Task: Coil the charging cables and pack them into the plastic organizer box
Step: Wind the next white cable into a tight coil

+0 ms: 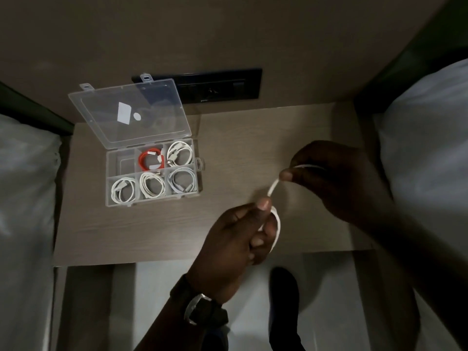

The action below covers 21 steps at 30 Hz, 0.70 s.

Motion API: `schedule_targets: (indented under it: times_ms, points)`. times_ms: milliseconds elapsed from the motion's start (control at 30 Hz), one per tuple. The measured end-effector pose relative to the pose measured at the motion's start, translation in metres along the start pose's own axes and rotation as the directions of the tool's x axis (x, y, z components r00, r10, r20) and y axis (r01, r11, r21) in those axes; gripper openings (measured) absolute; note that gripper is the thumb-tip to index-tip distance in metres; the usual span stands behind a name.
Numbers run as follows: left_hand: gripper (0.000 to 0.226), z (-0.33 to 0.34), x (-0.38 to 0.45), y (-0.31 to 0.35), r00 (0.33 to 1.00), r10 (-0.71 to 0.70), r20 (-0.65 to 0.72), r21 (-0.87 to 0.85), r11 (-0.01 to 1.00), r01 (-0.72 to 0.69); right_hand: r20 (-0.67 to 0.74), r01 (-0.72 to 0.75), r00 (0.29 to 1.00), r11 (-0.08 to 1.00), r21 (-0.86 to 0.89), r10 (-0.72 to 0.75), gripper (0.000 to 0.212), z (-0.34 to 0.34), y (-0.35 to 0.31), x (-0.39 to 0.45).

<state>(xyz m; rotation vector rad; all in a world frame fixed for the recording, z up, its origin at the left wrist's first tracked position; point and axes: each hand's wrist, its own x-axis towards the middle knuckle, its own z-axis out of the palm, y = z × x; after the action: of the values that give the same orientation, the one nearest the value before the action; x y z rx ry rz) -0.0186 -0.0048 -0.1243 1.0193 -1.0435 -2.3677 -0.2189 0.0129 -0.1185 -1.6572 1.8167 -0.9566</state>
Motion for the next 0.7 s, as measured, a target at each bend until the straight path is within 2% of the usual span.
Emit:
schedule_targets:
  times_ms: [33, 100, 133, 200, 300, 367, 433, 500, 533, 600, 700]
  points:
    - [0.037, 0.001, 0.001, 0.004, 1.0, 0.004, -0.004, -0.165, 0.986, -0.004, -0.009, -0.048, 0.999, 0.998, 0.039, 0.048, 0.026, 0.01, 0.003, 0.001]
    - [0.027, -0.004, 0.007, 0.011, 0.998, 0.059, -0.033, -0.453, 0.889, -0.067, 0.023, -0.165, 0.986, 0.976, 0.144, 0.164, 0.013, 0.034, 0.008, -0.005]
    - [0.025, -0.008, 0.01, 0.014, 0.992, 0.105, -0.074, -0.522, 0.844, -0.128, 0.078, -0.219, 0.975, 0.961, 0.17, 0.208, 0.013, 0.046, 0.007, -0.011]
    - [0.021, -0.017, 0.016, 0.02, 0.969, 0.166, -0.182, -0.529, 0.814, -0.239, 0.24, -0.27, 0.945, 0.943, 0.194, 0.222, 0.022, 0.067, -0.002, -0.032]
    - [0.017, -0.027, 0.022, 0.019, 0.919, 0.217, -0.33, -0.329, 0.886, -0.328, 0.444, -0.308, 0.875, 0.929, 0.206, 0.192, 0.022, 0.082, -0.022, -0.064]
    - [0.02, -0.03, 0.023, 0.01, 0.872, 0.287, -0.397, -0.011, 0.948, -0.317, 0.497, -0.237, 0.85, 0.97, 0.062, 0.176, 0.033, 0.079, -0.032, -0.076]
    - [0.023, -0.029, 0.02, -0.001, 0.862, 0.372, -0.345, 0.322, 0.909, -0.264, 0.49, -0.09, 0.865, 0.994, -0.062, 0.109, 0.035, 0.064, -0.041, -0.071]
    - [0.026, -0.023, 0.018, -0.011, 0.896, 0.387, -0.217, 0.506, 0.83, -0.236, 0.433, 0.071, 0.901, 0.989, -0.132, -0.007, 0.032, 0.047, -0.045, -0.058]
    - [0.027, -0.022, 0.017, -0.013, 0.907, 0.38, -0.18, 0.563, 0.796, -0.222, 0.382, 0.111, 0.923, 0.982, -0.154, -0.044, 0.028, 0.039, -0.045, -0.051]
    - [0.03, -0.018, 0.017, -0.011, 0.918, 0.361, -0.162, 0.596, 0.777, -0.201, 0.302, 0.083, 0.953, 0.987, -0.139, -0.037, 0.018, 0.03, -0.042, -0.042]
    - [0.038, -0.013, 0.017, -0.004, 0.957, 0.237, -0.17, 0.463, 0.876, -0.135, 0.168, -0.087, 0.983, 0.993, 0.075, 0.073, 0.007, 0.027, -0.032, -0.039]
